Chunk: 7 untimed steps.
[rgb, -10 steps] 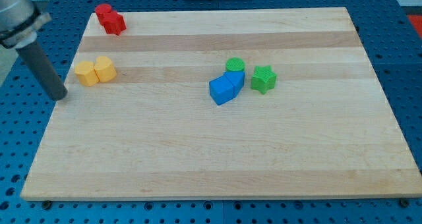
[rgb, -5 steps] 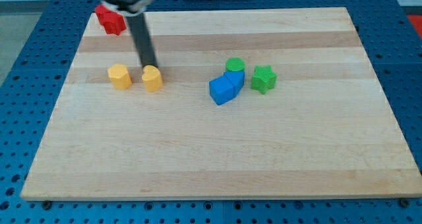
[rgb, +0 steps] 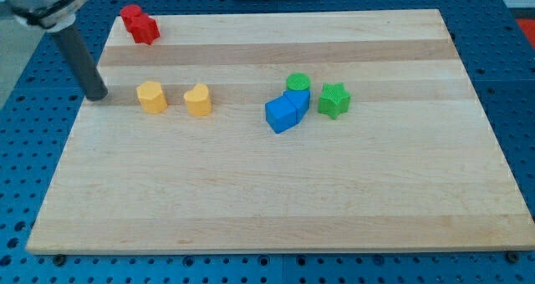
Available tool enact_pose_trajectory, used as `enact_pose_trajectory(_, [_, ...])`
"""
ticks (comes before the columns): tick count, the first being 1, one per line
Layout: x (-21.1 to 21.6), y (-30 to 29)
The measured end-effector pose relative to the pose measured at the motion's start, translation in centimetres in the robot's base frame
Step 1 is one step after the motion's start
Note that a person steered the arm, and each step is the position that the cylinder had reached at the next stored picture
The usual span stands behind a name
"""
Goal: Move the yellow blocks to the left of the green circle
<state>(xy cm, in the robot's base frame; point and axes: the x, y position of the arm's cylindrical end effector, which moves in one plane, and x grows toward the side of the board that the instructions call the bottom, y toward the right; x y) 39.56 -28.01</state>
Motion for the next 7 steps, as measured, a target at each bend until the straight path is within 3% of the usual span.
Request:
enact_pose_trajectory(3, [0.4,19.0])
enact_pose_trajectory(4, [-0.6,19.9])
enact_pose_trajectory(5, [0.2,16.8])
enact_pose_trajectory(6, [5.1,14.4])
enact_pose_trajectory(7, [6.7,18.6])
